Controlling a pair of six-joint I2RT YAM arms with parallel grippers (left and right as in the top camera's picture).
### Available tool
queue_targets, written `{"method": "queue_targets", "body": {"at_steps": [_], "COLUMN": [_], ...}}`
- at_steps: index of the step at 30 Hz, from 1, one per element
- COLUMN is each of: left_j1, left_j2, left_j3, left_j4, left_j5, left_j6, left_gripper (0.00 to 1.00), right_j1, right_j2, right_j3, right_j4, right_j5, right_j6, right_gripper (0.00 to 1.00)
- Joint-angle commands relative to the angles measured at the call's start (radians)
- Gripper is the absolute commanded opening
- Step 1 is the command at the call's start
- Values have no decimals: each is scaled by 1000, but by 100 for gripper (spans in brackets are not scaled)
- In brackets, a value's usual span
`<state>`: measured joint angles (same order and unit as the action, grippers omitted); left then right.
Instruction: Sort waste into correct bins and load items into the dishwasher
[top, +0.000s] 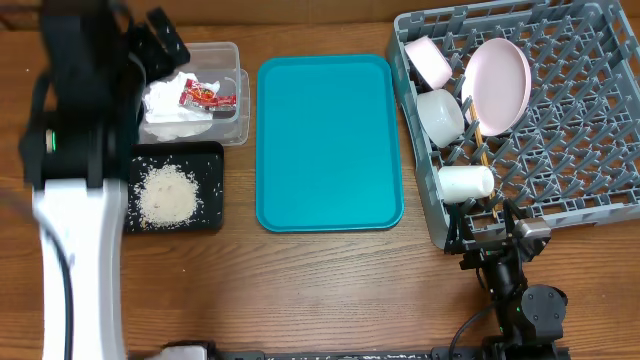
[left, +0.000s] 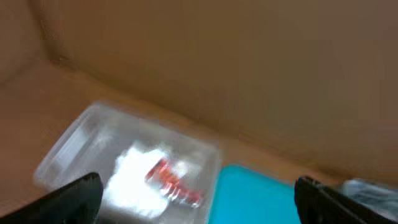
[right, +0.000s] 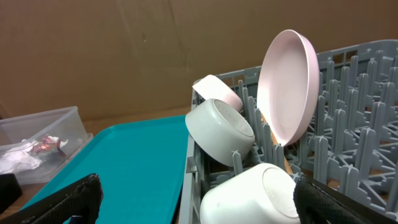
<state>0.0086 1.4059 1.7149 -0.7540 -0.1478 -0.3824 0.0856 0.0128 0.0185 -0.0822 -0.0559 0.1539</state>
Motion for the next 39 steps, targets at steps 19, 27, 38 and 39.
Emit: {"method": "queue_targets", "body": {"at_steps": [19, 27, 38, 39], "left_j1": [3, 3, 3, 4], "left_j2": [-1053, -1270, -1404, -1403], "left_j3": [-1451, -1685, -1710, -1710], "left_j4": [824, 885, 677, 677], "left_j5": [137, 107, 110, 116], "left_j6": [211, 223, 299, 309], "left_gripper": [100, 100, 100, 100], "right_j1": [-1, -1, -1, -1], "right_j2": [-10, -10, -10, -10], "right_j3": [-11, -11, -11, -11], "right_j4": [5, 5, 5, 5], "right_j5": [-8, -8, -8, -8], "right_j6": [4, 4, 4, 4], "right_gripper": [100, 100, 100, 100]}}
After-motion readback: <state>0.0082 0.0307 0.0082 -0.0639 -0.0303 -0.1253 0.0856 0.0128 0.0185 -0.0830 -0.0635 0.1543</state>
